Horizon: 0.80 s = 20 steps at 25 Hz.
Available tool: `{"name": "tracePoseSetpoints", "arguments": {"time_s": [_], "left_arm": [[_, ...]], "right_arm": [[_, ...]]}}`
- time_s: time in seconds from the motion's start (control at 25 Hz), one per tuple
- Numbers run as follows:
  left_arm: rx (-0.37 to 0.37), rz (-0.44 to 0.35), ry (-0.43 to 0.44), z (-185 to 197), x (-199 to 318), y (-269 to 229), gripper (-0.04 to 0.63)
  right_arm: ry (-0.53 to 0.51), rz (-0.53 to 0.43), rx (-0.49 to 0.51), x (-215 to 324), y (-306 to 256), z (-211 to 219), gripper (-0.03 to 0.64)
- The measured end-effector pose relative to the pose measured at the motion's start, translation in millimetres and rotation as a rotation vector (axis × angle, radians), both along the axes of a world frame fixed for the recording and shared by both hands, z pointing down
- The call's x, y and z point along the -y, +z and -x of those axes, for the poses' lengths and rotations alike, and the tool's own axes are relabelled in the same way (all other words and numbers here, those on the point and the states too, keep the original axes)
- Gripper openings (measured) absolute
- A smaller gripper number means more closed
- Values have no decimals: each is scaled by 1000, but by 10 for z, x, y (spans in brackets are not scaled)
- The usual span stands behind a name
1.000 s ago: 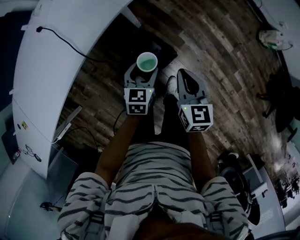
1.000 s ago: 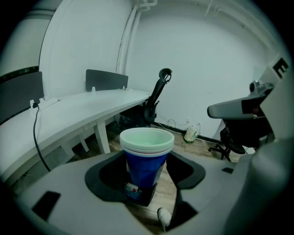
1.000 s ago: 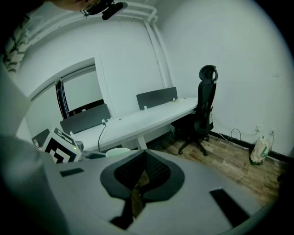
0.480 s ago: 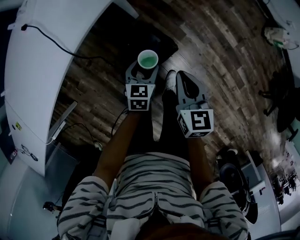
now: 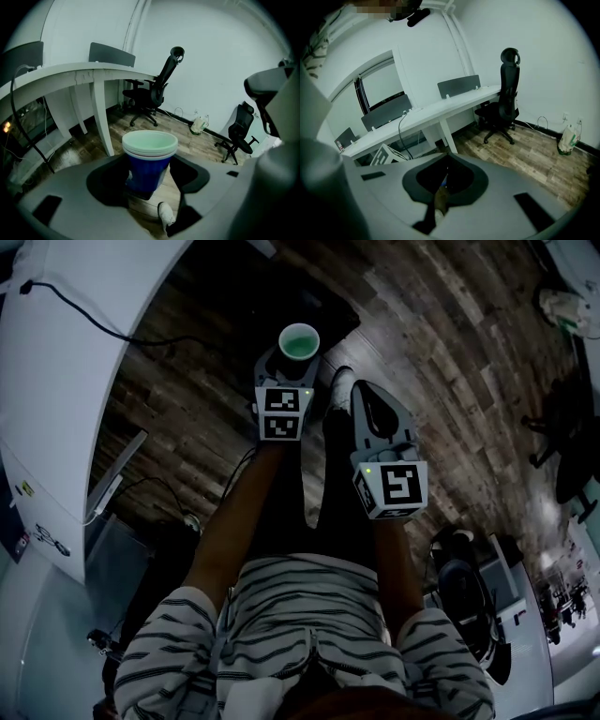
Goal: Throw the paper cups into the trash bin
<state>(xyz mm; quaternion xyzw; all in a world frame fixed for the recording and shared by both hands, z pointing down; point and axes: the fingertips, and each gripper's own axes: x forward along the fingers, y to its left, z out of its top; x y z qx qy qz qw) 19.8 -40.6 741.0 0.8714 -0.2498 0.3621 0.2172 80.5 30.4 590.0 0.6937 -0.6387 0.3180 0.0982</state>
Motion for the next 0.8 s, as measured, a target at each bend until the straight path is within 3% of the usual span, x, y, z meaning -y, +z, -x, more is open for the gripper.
{"name": "tracePoseSetpoints", "arguments": {"time_s": [0.8], "left_arm": [[120, 32, 90, -132, -25, 1039, 291]], "right_arm": [[27, 28, 32, -165, 412, 6, 17]]}}
